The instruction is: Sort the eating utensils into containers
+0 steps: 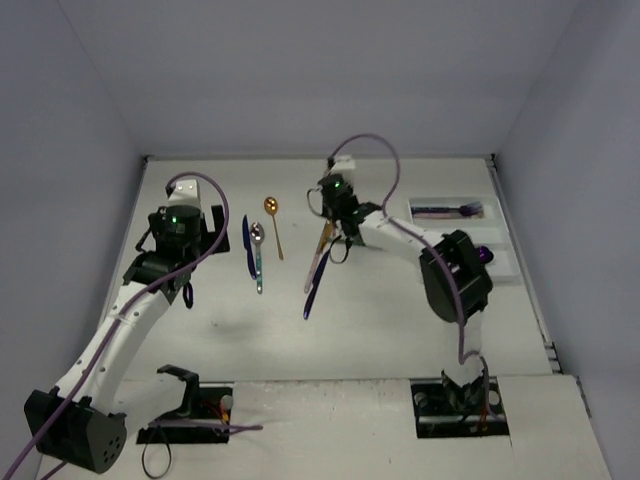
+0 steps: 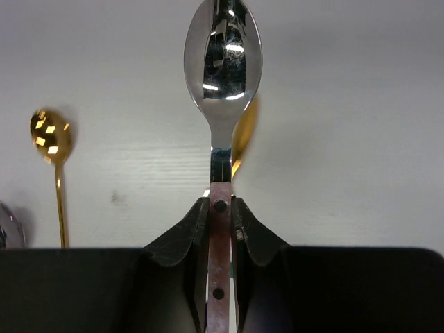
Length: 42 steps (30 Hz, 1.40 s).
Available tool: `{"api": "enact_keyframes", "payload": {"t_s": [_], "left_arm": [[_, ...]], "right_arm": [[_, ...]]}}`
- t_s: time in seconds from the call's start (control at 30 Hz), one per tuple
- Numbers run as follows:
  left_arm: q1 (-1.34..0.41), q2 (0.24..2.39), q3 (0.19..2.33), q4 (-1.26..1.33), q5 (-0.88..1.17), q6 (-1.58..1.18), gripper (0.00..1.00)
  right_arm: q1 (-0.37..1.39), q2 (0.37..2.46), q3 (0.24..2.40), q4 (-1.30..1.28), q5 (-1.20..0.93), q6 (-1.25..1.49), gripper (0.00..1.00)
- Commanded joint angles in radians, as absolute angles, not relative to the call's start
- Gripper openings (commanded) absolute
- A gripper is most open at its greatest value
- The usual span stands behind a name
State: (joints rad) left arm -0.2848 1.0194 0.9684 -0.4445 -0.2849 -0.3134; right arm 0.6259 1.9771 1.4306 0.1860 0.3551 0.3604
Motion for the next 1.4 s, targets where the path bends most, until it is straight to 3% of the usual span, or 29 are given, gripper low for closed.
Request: {"api": "enact_keyframes", "payload": {"t_s": [0.0,0.33,0.73,1.07,1.37], "left_arm": [[-0.275,1.005,0.985,-0.408,-0.295,-0.302,0.97],[-0.272,1.000,0.987,-0.411,-0.286,-0.310,0.97],[-0.272,1.005,0.986,-0.410,-0.282,-0.308,0.97],[-0.272,1.005,0.986,-0.411,-0.287,-0.305,0.97],[-0.272,1.003,0.986,-0.408,-0.276,-0.305,0.97]], "right_arm": [[0.459,1.675,1.195,0.242,0.574,0.666,0.00],[0.132,1.294,0.763,0.205,0.574,0.913,0.00],[-0.046,1.390,0.690,0.198,0.473,1.154,0.02],[-0.031,1.423,0.746,0.198,0.396,1.114,0.37],[0.254,1.468,0.935,0.248,0.348,0.595,0.47]]}}
